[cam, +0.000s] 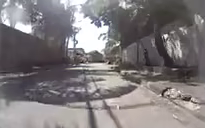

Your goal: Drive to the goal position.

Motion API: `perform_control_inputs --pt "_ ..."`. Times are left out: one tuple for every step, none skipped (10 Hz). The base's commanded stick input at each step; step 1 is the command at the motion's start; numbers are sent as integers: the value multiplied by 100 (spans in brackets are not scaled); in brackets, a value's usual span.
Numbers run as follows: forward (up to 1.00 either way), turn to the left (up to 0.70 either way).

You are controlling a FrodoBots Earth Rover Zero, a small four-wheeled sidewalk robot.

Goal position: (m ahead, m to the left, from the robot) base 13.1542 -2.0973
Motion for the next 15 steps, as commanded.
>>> perform_control_inputs --pt "100 0" --pt "100 0" --pt "100 0" --pt "100 0" --pt "100 0" --pt "100 0" --pt "100 0" --pt "100 0" --pt "100 0" --pt "100 0" --pt "100 -7" --pt "100 -40" --pt "100 -40" --pt "100 -40" --pt "100 -25"
